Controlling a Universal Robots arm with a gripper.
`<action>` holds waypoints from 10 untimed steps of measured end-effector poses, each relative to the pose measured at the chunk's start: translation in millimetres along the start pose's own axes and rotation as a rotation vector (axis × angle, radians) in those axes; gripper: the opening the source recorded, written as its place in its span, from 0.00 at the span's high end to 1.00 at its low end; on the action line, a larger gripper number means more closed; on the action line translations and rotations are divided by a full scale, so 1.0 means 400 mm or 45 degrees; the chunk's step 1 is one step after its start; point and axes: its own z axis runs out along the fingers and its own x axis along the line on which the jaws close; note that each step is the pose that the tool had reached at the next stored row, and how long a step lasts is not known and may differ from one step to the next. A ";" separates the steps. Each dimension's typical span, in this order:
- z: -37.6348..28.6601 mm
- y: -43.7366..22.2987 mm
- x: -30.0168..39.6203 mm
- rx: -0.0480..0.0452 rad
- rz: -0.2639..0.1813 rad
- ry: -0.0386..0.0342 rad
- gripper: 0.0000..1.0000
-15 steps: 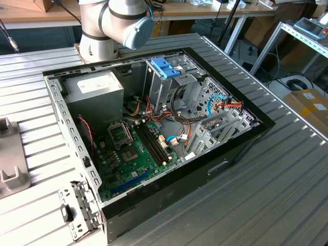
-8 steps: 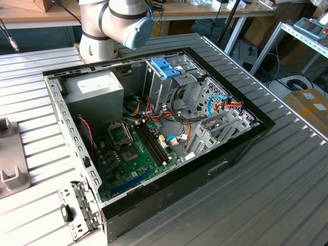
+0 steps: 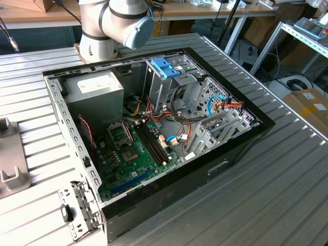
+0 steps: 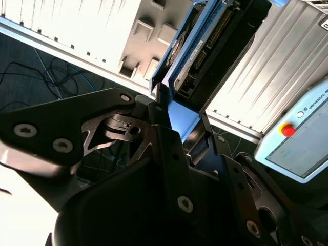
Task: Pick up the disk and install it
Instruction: 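Pick up the disk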
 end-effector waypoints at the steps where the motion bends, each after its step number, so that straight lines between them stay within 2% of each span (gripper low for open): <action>1: 0.000 -0.002 0.000 0.000 0.000 0.0001 0.63; 10: 0.001 -0.017 -0.002 0.000 0.000 0.0007 0.63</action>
